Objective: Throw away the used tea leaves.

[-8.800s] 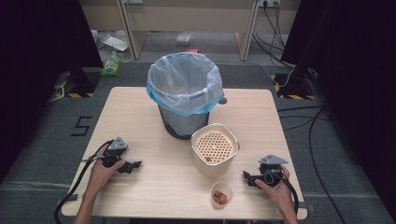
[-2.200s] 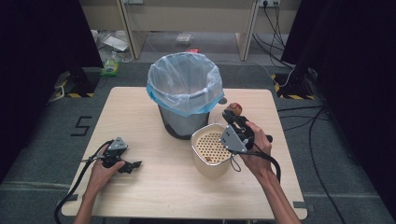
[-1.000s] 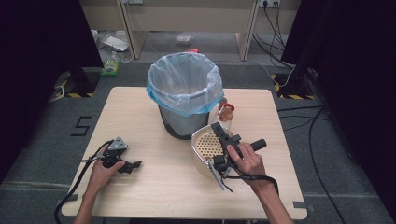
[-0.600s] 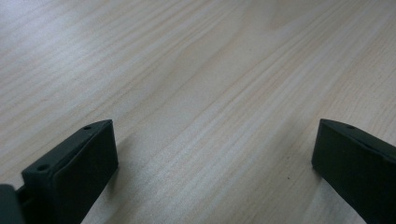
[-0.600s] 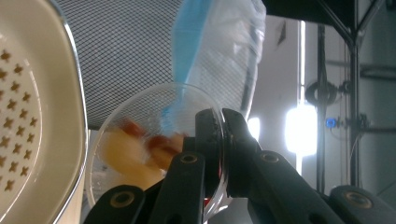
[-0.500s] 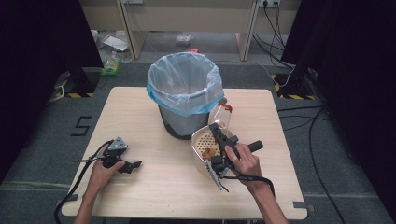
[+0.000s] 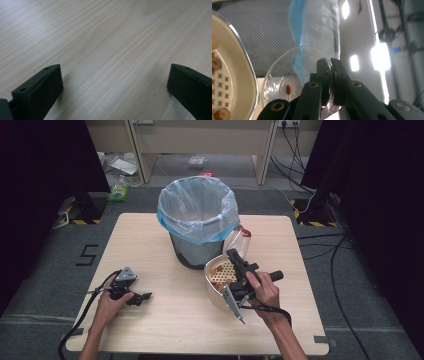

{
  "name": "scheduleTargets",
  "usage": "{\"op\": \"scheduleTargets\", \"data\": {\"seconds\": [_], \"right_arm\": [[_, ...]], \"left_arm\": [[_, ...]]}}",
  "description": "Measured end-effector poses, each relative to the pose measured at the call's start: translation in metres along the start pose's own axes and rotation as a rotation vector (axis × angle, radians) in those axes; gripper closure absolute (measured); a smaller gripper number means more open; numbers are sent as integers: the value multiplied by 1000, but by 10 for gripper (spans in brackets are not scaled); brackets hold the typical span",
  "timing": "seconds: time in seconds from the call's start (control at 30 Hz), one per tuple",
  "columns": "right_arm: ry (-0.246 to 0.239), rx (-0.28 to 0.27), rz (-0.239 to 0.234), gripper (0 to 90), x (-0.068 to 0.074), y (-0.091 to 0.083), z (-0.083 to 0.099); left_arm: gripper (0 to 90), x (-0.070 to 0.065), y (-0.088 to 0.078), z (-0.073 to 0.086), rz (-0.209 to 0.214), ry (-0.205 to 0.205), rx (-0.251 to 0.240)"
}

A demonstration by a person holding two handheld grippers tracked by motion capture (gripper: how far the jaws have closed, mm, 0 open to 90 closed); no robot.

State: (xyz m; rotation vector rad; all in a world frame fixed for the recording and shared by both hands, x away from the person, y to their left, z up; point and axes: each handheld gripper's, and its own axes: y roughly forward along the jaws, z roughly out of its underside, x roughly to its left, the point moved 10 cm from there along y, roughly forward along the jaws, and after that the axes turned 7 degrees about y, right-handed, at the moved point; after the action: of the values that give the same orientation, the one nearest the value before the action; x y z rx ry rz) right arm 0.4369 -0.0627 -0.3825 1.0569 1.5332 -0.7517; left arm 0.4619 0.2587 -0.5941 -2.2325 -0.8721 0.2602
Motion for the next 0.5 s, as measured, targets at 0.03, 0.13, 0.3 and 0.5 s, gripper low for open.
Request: {"op": "scheduleTargets", "data": {"seconds": [0.03,0.13,0.3,0.5], "right_arm": [[0,0,0,868,0,0,0],[176,20,-31,867,-9,3,10],[312,20,-46,867,-18,3,17],[545,48,-96,866,-25,4,32]], "left_arm": [[0,0,0,0,0,0,0],[0,0,0,0,0,0,1],[0,0,0,0,0,1,1],[0,0,0,0,0,0,1]]}}
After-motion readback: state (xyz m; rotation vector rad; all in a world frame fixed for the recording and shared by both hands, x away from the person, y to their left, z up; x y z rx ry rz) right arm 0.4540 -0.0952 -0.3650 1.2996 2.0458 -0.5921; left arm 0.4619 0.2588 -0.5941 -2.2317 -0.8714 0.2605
